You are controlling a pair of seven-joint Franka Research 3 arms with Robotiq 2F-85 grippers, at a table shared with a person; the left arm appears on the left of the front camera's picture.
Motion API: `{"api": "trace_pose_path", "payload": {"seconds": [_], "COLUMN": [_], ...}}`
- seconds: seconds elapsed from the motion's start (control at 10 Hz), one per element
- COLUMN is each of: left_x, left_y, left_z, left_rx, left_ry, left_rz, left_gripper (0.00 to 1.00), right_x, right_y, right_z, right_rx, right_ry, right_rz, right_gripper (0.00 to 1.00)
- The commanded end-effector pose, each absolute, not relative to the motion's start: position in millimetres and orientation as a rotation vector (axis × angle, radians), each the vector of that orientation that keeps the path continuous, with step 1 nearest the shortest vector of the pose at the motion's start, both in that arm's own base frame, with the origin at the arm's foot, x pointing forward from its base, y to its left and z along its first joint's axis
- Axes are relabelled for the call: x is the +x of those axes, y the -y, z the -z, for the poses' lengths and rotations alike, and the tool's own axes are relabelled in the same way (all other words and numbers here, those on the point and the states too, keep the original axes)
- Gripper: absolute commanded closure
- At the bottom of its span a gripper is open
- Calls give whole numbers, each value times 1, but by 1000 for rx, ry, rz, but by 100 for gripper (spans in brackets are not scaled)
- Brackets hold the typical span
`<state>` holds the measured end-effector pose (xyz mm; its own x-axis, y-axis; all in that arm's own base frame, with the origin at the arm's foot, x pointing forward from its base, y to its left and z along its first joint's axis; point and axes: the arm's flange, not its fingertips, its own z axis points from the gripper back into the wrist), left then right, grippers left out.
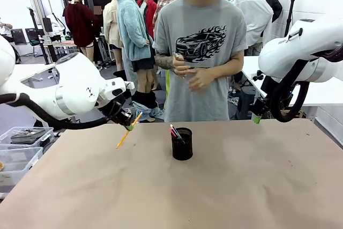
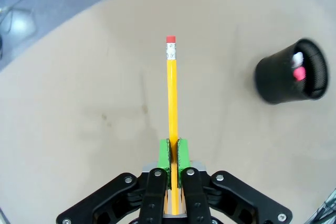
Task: Place the pens into the pen holder.
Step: Pick up a writing instrument from the table and place it into the Pen holder.
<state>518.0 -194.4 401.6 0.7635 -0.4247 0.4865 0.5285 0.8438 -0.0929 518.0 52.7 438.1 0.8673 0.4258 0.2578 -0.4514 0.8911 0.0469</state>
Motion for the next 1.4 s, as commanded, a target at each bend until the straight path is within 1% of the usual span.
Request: {"api": "trace_pose_path", "payload": {"seconds": [0.0,0.1,0.4,0.5,0.6,0.9,1.1,1.2,1.3], "left_x": [506,506,499,489,478,449,424,418,414], "left_y": [182,179,151,135,111,51,6,-16,-30], "left_z": [-386,-387,-403,-410,-418,-433,-443,-448,-451], "left_rx": [-459,-544,-545,-543,-608,-674,-589,-603,-659], "left_ry": [535,565,654,680,733,876,958,1010,1067], "left_rz": [712,769,800,836,857,907,903,871,850], "left_gripper": [100,100,100,100,100,100,100,100,100], "right_x": [519,519,519,519,519,519,519,519,519], "right_y": [-53,-53,-53,-53,-53,-53,-53,-53,-53], "right_z": [-437,-437,-437,-437,-437,-437,-437,-437,-437], "right_rx": [101,101,101,101,101,101,101,101,101], "right_ry": [257,257,257,257,257,257,257,257,257], "right_rz": [-461,-461,-461,-461,-461,-461,-461,-461,-461], "right_gripper": [0,0,0,0,0,0,0,0,0]}}
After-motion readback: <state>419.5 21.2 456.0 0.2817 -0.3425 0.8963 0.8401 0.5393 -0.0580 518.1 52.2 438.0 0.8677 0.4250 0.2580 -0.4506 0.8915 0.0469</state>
